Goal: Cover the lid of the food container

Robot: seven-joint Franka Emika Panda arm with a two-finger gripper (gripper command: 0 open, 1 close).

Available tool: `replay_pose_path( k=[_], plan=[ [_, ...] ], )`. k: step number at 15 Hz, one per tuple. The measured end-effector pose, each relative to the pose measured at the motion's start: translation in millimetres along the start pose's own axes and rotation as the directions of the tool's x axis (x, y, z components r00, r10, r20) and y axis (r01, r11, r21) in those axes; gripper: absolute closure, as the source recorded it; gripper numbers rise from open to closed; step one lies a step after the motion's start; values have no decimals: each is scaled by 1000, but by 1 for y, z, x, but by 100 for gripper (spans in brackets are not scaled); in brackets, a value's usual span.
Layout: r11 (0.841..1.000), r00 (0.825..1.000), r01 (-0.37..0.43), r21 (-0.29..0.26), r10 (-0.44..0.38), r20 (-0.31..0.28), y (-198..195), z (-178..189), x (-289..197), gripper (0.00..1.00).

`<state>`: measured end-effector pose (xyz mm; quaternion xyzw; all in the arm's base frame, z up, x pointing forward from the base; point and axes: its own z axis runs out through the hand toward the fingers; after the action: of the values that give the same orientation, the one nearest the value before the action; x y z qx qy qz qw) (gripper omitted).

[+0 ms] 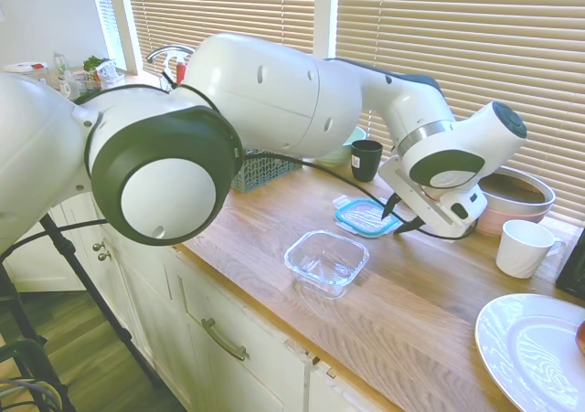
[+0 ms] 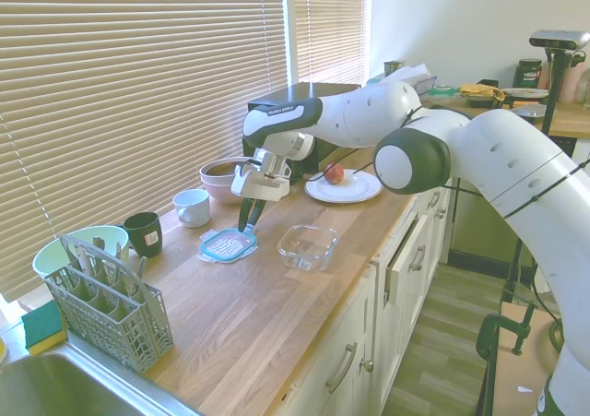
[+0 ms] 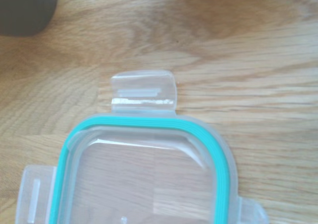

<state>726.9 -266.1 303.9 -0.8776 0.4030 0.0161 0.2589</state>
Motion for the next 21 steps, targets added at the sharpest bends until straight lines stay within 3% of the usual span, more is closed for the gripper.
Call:
replay_pose_path(
  k=[13, 21],
  plan=[
    [1000, 1000, -2, 4, 2, -11, 1, -4, -5, 100],
    [999, 996, 22, 26, -20, -82, -4, -83, -49, 100]
  ],
)
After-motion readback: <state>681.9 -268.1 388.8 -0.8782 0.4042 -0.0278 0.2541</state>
